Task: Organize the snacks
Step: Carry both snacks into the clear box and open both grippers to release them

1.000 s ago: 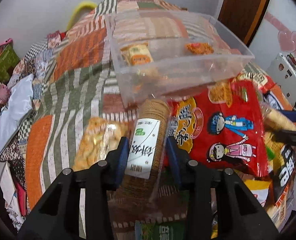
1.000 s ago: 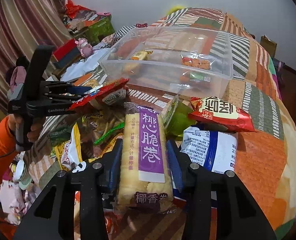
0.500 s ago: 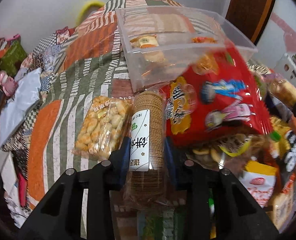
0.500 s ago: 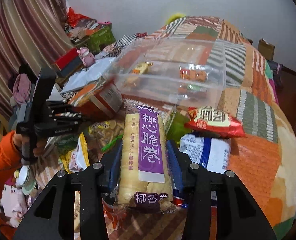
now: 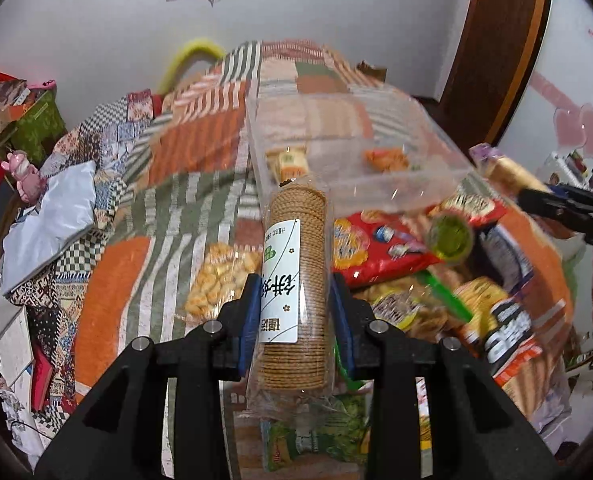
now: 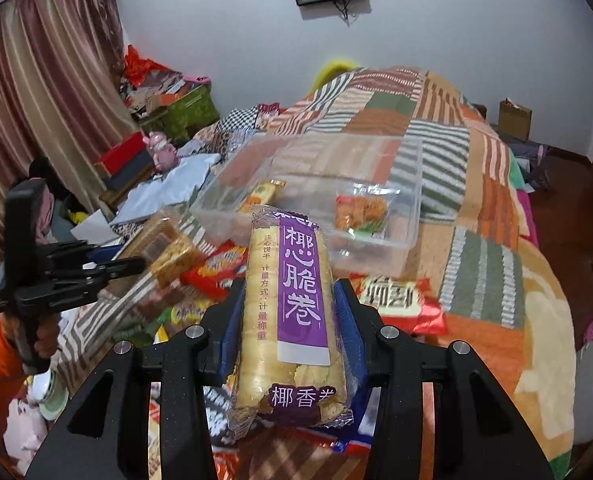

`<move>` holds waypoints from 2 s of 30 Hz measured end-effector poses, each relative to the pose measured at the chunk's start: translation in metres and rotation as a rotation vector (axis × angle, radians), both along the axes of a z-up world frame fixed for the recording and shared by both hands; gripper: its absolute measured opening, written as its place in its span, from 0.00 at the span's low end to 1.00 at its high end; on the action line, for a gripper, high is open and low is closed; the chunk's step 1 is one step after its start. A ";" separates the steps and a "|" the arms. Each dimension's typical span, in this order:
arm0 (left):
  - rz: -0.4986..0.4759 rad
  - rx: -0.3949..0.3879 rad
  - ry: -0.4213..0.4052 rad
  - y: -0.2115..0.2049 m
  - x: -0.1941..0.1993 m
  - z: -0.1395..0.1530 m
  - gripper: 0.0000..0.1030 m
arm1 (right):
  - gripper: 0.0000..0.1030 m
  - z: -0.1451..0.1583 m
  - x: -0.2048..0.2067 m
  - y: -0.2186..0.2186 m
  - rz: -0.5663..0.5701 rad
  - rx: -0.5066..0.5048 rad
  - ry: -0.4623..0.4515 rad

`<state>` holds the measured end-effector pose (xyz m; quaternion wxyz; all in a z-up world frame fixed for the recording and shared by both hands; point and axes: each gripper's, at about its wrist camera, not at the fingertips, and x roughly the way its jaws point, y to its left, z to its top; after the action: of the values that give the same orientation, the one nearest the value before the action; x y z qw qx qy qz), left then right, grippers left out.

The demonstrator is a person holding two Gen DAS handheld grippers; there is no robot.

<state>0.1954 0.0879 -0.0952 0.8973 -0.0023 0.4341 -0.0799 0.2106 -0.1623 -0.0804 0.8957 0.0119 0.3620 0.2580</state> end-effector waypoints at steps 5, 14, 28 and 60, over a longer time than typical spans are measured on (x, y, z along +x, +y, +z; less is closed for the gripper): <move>0.002 0.002 -0.041 -0.007 0.009 0.015 0.32 | 0.39 0.009 0.014 0.004 -0.014 -0.004 -0.031; -0.002 -0.011 -0.057 -0.017 0.045 0.017 0.32 | 0.39 0.008 0.047 0.013 -0.024 -0.015 -0.032; -0.016 -0.026 -0.039 -0.031 0.113 0.004 0.32 | 0.39 -0.007 0.107 0.028 -0.037 -0.068 0.033; -0.042 -0.001 0.047 -0.055 0.157 -0.029 0.37 | 0.52 -0.037 0.131 0.054 0.019 -0.250 0.097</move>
<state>0.3526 0.0334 -0.1237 0.8849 0.0046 0.4551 -0.0988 0.3415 -0.1086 -0.1174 0.8692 -0.0909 0.4342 0.2184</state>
